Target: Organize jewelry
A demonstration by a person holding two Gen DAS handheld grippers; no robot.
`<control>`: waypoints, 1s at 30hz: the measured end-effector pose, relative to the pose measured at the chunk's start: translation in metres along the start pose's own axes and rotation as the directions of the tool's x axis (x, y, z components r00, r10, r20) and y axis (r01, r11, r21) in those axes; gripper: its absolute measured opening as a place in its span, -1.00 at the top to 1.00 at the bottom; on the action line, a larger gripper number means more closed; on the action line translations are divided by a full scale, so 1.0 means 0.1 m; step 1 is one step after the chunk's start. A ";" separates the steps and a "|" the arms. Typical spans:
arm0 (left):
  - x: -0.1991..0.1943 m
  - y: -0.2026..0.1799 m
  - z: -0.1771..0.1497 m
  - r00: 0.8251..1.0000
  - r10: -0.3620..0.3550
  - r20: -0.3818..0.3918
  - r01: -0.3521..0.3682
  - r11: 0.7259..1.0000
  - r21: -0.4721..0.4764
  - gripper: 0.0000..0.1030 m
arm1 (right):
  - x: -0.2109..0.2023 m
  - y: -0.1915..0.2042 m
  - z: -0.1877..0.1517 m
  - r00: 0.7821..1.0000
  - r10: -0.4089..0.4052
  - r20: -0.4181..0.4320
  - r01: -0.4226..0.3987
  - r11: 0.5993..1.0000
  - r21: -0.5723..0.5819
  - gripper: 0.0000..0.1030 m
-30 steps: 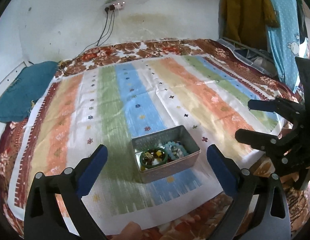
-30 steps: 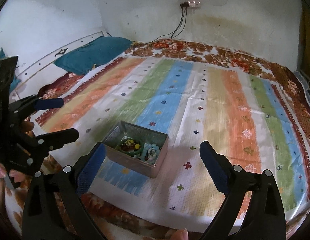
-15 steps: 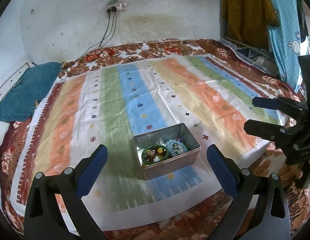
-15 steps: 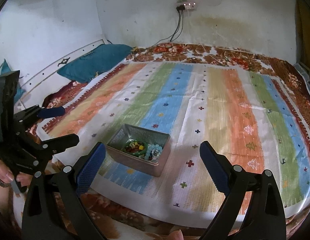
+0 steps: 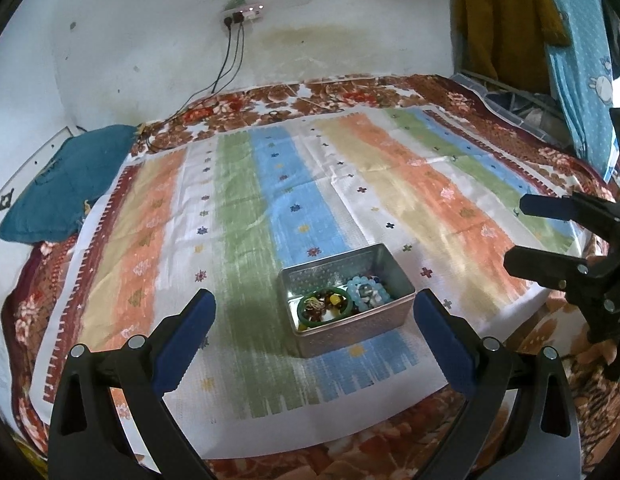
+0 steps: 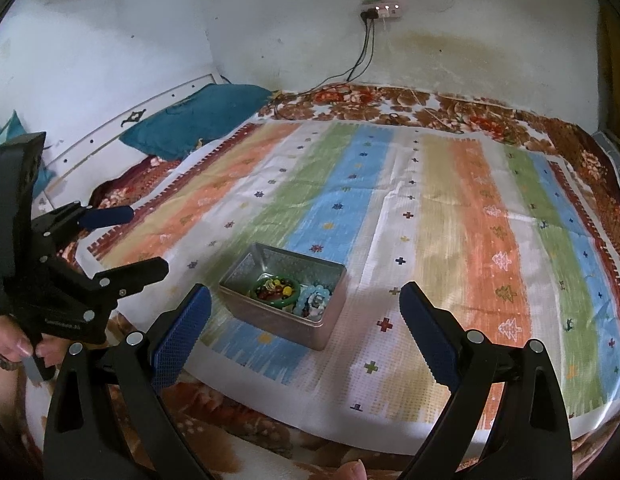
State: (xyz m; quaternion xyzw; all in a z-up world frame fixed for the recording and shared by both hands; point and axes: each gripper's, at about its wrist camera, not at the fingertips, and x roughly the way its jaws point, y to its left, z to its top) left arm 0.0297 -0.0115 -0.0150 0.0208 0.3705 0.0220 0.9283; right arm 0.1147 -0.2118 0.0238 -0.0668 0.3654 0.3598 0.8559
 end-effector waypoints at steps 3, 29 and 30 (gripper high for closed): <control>0.01 -0.03 0.00 1.000 -0.003 0.000 0.003 1.000 0.015 -0.89 | 0.01 0.00 0.00 1.000 -0.004 -0.004 0.004 1.000 0.003 -0.86; 0.03 -0.01 0.01 1.000 -0.026 -0.008 0.026 1.000 0.000 -0.89 | 0.02 0.07 0.00 1.000 -0.031 0.003 0.031 0.998 -0.045 -0.90; 0.03 -0.01 0.01 1.000 -0.021 -0.007 0.021 1.000 -0.001 -0.89 | 0.02 0.08 0.00 1.000 -0.031 0.004 0.031 0.999 -0.043 -0.90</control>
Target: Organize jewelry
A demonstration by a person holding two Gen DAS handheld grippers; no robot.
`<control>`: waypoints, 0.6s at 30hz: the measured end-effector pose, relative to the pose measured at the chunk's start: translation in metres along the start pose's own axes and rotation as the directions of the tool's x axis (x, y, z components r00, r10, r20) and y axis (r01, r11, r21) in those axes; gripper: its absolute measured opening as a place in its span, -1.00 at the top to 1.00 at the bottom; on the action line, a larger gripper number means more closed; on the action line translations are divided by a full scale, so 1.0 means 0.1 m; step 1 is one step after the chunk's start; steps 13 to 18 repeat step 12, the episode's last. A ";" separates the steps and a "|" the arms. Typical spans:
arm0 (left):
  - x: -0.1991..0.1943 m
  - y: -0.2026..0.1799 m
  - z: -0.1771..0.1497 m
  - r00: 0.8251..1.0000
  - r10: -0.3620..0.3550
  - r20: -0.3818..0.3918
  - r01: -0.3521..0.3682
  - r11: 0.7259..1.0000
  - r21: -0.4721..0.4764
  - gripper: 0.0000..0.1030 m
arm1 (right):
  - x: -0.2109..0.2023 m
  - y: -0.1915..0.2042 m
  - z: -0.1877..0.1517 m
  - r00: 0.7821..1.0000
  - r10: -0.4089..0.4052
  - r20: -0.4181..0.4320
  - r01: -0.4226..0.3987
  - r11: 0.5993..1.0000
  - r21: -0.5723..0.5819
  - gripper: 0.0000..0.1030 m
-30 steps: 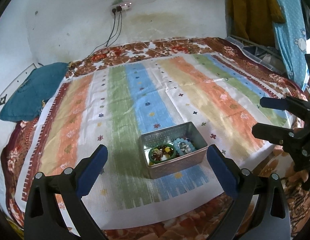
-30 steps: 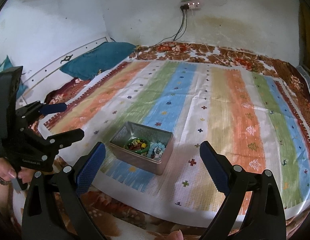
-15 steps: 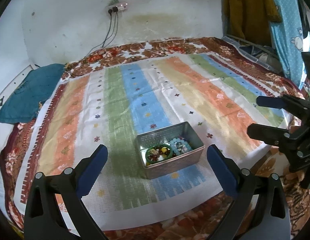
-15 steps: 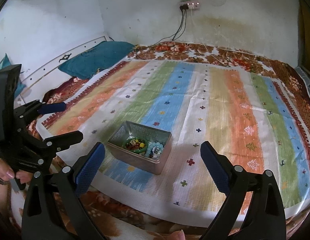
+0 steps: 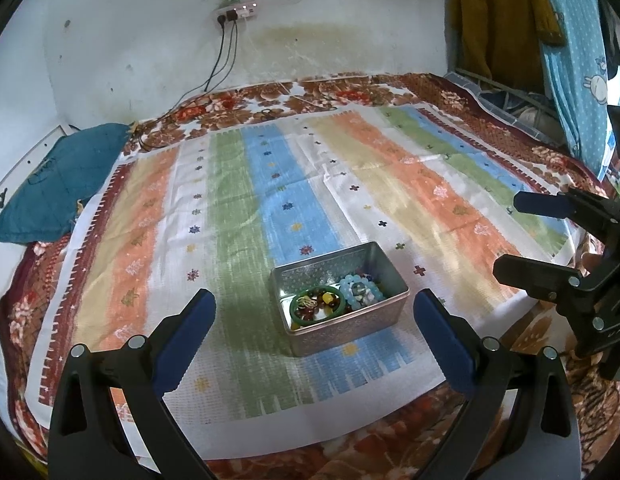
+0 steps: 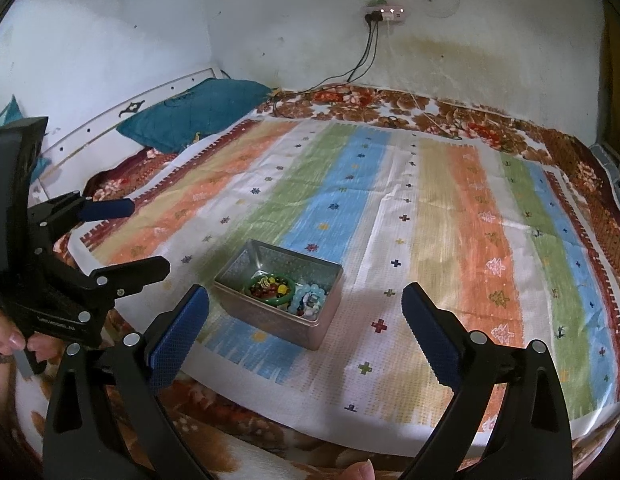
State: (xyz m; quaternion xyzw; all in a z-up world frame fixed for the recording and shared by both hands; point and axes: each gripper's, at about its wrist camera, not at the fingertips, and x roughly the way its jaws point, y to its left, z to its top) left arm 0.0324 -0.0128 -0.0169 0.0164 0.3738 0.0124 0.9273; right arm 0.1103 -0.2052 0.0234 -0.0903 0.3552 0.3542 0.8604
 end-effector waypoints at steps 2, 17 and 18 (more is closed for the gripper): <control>-0.01 -0.01 0.00 1.000 0.002 0.003 -0.002 1.000 -0.003 -0.89 | 0.00 -0.01 0.00 1.000 0.002 0.001 -0.002 1.000 0.007 -0.90; -0.05 -0.09 -0.01 1.000 -0.004 0.024 0.004 1.000 0.026 -0.89 | -0.02 0.00 -0.03 1.000 -0.011 0.004 0.011 1.000 -0.003 -0.90; -0.05 -0.09 -0.01 1.000 -0.004 0.024 0.004 1.000 0.026 -0.89 | -0.02 0.00 -0.03 1.000 -0.011 0.004 0.011 1.000 -0.003 -0.90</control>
